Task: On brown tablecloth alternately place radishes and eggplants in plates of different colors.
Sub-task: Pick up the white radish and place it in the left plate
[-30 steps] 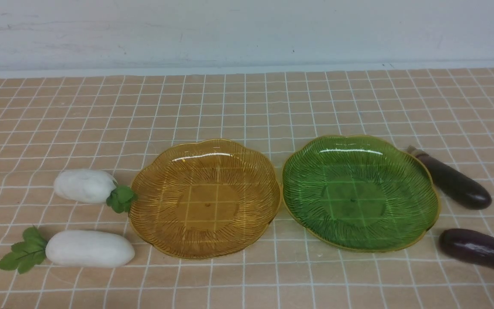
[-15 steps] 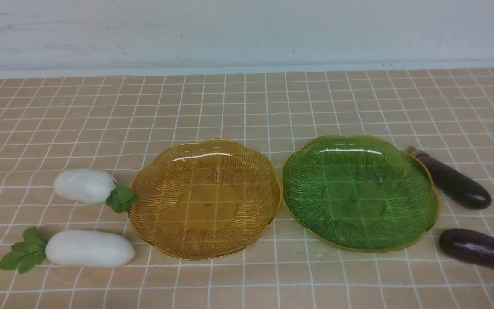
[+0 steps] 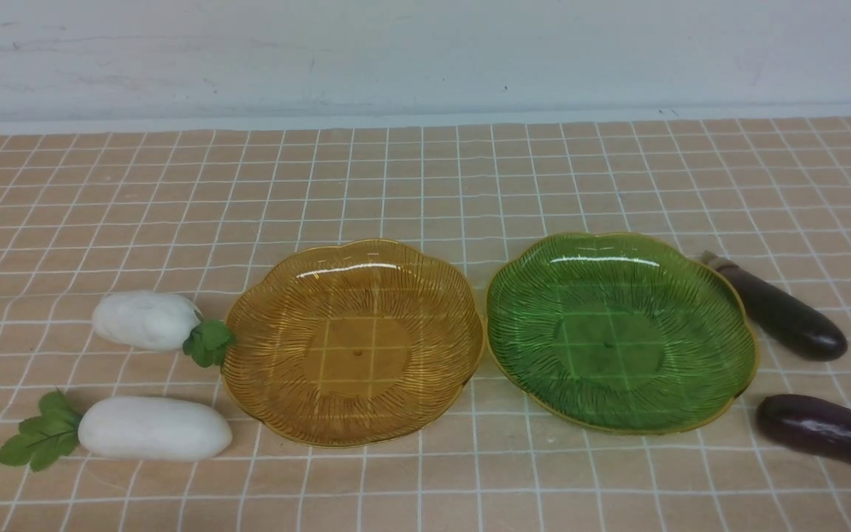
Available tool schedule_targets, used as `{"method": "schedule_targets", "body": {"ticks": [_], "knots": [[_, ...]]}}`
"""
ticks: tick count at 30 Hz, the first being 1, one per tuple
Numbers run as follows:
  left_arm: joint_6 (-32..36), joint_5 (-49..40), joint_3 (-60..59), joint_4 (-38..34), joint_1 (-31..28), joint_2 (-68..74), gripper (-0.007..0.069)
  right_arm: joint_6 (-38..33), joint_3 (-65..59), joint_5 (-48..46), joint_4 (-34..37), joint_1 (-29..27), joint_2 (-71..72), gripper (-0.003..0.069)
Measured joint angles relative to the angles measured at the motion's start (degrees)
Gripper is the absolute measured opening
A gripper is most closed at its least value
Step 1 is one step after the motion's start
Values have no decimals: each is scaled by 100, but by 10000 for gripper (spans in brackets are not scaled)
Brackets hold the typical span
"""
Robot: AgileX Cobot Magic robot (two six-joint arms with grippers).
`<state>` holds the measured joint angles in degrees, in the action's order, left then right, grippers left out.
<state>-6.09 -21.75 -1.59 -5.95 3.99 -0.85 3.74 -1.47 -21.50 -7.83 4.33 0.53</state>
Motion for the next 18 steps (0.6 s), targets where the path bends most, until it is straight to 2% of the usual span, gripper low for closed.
{"method": "schedule_targets", "body": {"ticks": [3,6,9,13,18], "knots": [[-665,12,0,-919,0,0,-3,523,-11,213,783,0,0,-15],[-1382,18,0,-2148,0,0,-3,1020,-11,471,1785,0,0,-15],[-1685,43,0,-2941,0,0,-3,1448,-11,669,2685,0,0,-15],[-1711,195,0,-3319,0,0,-3,1687,-11,751,3444,0,0,-15],[-1484,174,254,-3449,0,0,-3,1674,-5,910,3664,0,0,-15]]}}
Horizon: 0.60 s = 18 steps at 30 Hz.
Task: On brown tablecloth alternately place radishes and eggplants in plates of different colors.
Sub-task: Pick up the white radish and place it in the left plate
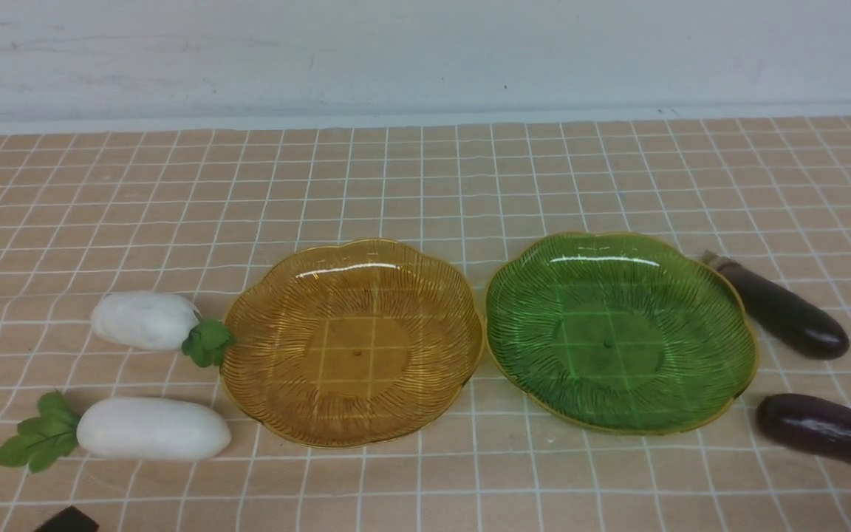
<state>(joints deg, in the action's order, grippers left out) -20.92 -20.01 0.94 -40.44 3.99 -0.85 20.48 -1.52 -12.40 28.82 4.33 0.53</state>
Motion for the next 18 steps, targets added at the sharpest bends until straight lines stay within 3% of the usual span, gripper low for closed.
{"method": "schedule_targets", "body": {"ticks": [4,5,12,15,18], "knots": [[311,-557,968,410,0,435,-3,-371,438,-272,-110,0,0,-15],[356,-1172,1634,976,0,1069,-3,-633,977,-546,-313,0,-80,-15],[378,-2953,3158,2673,0,3095,12,-1829,2725,-2833,-1021,0,-1294,-15],[468,-3383,3729,3652,0,4368,80,-2432,3222,-3747,-1137,0,-2040,-15],[235,-3328,4046,3992,0,5353,202,-2497,3320,-3865,-1137,0,-2368,-15]]}}
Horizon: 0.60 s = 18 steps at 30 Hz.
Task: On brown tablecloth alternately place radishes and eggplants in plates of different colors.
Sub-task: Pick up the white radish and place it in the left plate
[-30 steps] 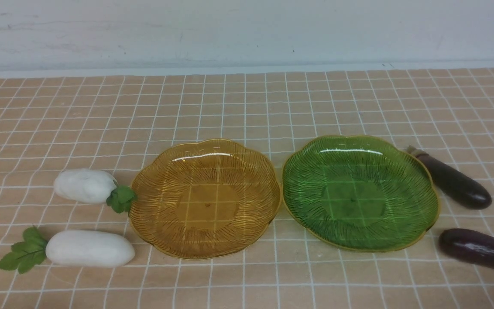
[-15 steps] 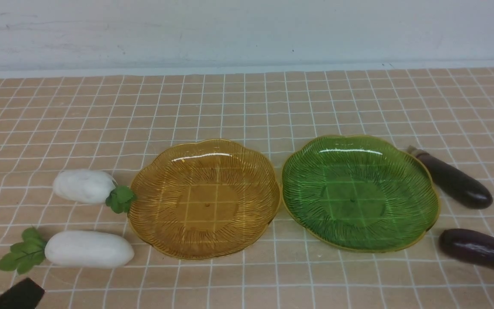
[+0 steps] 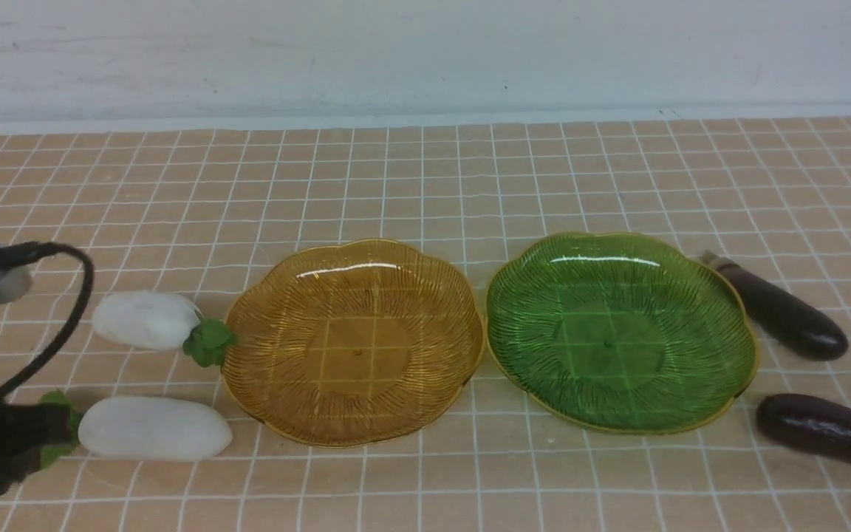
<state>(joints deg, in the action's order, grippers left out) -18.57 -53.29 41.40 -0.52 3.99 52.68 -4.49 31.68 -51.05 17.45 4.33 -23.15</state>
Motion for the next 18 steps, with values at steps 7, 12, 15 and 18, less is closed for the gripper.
{"method": "schedule_targets", "body": {"ticks": [7,12,15,18], "knots": [[-1467,1059,98,52,0,1881,528,-31,25,192,-2,0,-264,-10],[-2603,2101,98,162,0,2772,664,-31,25,346,-2,0,-264,-9],[-3085,2574,105,187,0,3191,683,-31,25,346,-2,0,-264,-8],[-3255,2759,117,207,0,3450,683,-31,25,346,-2,0,-264,-5]]}}
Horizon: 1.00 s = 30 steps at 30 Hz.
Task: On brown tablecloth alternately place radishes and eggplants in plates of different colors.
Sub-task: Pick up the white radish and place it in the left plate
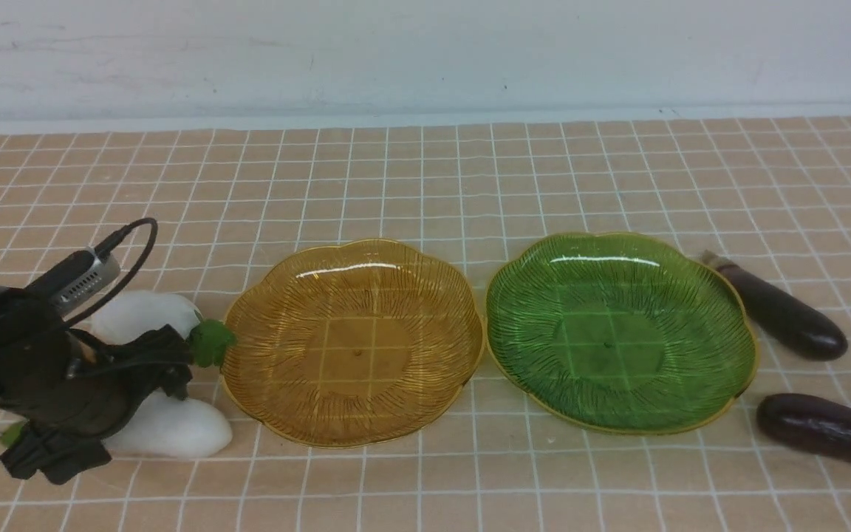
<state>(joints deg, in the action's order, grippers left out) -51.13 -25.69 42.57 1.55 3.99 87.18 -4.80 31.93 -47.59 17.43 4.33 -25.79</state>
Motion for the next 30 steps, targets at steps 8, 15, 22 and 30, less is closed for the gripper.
{"method": "schedule_targets", "body": {"ticks": [8,15,22,30], "knots": [[-106,160,50,8,0,673,526,0,0,4,-4,0,0,-1],[1024,-1096,612,6,11,228,370,-1,0,11,-23,0,0,-1],[3602,-1807,2086,-1636,810,206,372,-492,259,-283,-28,0,-352,-1],[3821,-1619,2851,-1733,1053,1370,503,-624,451,-643,-43,0,-804,1]]}}
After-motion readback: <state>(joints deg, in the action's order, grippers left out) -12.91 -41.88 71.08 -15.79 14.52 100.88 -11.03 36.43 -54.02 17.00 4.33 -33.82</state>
